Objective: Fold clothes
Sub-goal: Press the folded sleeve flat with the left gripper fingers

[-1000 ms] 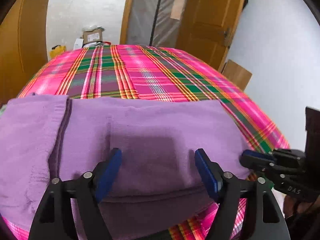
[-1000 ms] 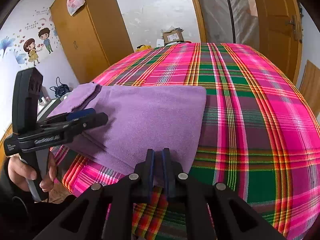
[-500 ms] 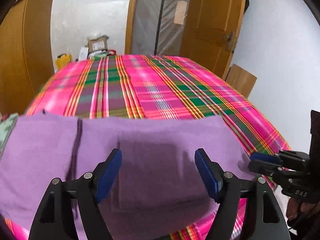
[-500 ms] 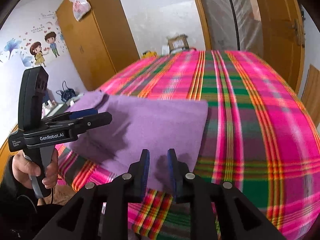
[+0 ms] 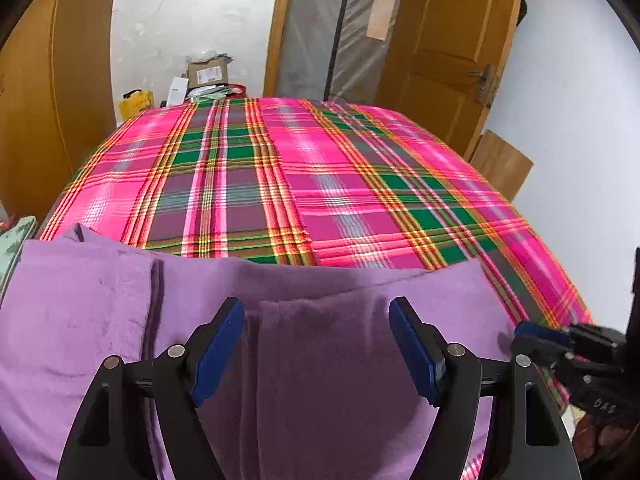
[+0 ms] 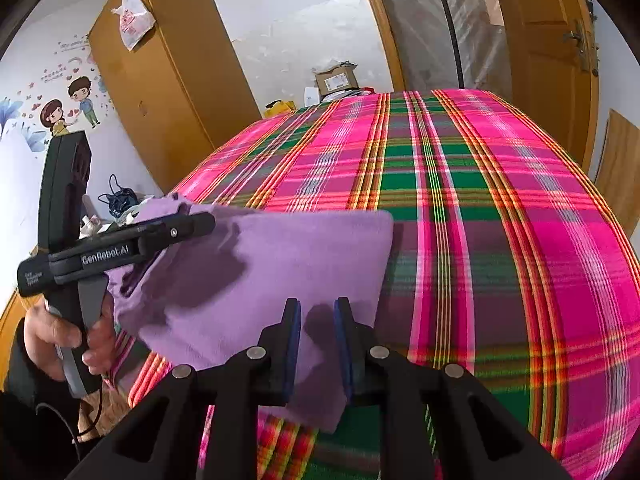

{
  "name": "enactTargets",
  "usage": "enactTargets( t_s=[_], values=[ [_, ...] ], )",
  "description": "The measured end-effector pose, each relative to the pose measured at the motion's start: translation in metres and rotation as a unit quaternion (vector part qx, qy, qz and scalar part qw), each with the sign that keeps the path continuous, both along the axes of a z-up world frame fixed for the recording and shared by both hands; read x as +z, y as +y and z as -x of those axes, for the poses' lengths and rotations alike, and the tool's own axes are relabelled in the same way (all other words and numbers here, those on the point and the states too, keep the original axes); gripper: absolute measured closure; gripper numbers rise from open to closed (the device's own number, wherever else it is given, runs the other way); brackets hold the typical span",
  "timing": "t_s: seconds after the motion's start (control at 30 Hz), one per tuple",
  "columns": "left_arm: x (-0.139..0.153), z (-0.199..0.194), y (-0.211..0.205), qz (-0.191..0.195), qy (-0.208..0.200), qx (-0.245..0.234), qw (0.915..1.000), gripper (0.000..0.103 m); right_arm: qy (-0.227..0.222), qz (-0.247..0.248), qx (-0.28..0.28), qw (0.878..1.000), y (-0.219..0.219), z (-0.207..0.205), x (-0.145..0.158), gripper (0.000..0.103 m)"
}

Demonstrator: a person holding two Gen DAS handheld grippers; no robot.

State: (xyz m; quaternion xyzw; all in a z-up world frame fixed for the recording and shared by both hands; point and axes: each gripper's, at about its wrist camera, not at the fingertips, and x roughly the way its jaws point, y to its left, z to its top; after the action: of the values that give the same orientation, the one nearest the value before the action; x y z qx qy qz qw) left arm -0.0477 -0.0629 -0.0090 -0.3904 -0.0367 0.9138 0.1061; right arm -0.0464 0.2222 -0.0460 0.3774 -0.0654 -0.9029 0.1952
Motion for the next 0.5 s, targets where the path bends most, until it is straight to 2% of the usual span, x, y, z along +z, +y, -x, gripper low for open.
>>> enactTargets(
  t_s=[0.07, 0.13, 0.37, 0.5],
  values=[
    [-0.009, 0.006, 0.0, 0.012, -0.023, 0.012, 0.9996, 0.026, -0.003, -0.016, -0.002, 1.0, -0.004, 0.007, -0.001, 0.085],
    [-0.016, 0.009, -0.003, 0.007, -0.037, 0.018, 0.9991, 0.025, -0.017, -0.024, -0.006, 1.0, -0.006, 0.015, -0.006, 0.085],
    [-0.008, -0.003, -0.011, -0.023, -0.021, 0.014, 0.9994, 0.025, -0.023, -0.015, -0.011, 1.0, -0.004, 0.016, -0.011, 0.085],
    [-0.01, -0.011, -0.014, -0.021, -0.019, 0.012, 0.9995, 0.025, -0.023, -0.007, -0.011, 1.0, -0.002, 0.013, -0.012, 0.084]
  ],
)
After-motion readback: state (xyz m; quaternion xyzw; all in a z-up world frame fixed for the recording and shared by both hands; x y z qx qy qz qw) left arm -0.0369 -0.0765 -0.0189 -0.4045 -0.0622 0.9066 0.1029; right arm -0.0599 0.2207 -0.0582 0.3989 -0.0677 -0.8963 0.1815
